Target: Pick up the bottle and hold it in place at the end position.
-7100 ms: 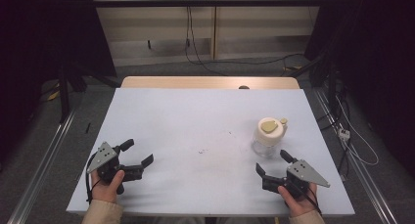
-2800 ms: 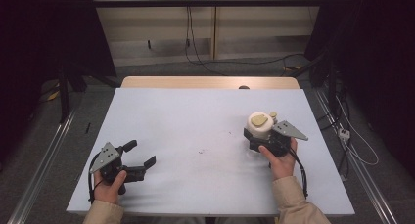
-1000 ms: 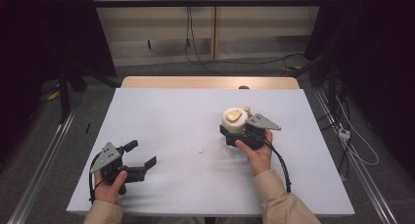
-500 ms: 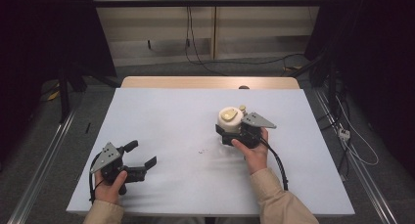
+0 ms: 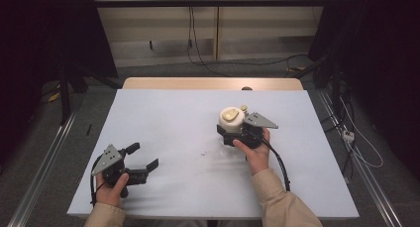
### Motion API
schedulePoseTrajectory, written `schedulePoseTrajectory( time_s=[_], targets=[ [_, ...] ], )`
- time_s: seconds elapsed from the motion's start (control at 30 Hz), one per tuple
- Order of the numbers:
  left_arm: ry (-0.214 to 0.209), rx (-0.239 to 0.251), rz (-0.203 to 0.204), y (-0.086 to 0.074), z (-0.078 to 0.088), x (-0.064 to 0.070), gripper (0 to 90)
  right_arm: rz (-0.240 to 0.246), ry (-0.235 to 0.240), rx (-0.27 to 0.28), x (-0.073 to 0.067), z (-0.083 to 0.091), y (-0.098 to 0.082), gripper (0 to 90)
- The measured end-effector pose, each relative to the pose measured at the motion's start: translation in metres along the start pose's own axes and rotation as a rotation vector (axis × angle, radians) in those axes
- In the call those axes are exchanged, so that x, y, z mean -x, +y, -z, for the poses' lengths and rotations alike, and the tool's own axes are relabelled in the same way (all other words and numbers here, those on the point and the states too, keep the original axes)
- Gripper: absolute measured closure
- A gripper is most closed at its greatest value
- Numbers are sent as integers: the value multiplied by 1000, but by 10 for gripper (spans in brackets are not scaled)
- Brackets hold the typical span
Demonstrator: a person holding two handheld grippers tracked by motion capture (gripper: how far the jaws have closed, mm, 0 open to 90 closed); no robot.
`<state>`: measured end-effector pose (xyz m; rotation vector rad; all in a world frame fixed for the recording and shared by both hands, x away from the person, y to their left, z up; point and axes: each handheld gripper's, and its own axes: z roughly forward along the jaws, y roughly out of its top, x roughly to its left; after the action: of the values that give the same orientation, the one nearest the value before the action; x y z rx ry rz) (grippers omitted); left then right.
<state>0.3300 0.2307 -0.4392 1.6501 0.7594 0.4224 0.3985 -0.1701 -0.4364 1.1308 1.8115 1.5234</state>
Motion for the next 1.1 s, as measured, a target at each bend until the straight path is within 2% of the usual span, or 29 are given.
schedulePoseTrajectory(
  time_s=[0.27,0.37,0.63,1.1],
  targets=[
    [0,-1,4,0,0,0,47,22,9,-1,-4,-5,3,68],
    [3,0,2,0,0,0,47,5,21,2,-5,-7,3,67],
    [2,0,6,0,0,1,47,27,22,-2,-9,-12,5,68],
    [5,-3,2,-1,0,1,47,29,25,-3,-10,-22,7,68]
  ],
)
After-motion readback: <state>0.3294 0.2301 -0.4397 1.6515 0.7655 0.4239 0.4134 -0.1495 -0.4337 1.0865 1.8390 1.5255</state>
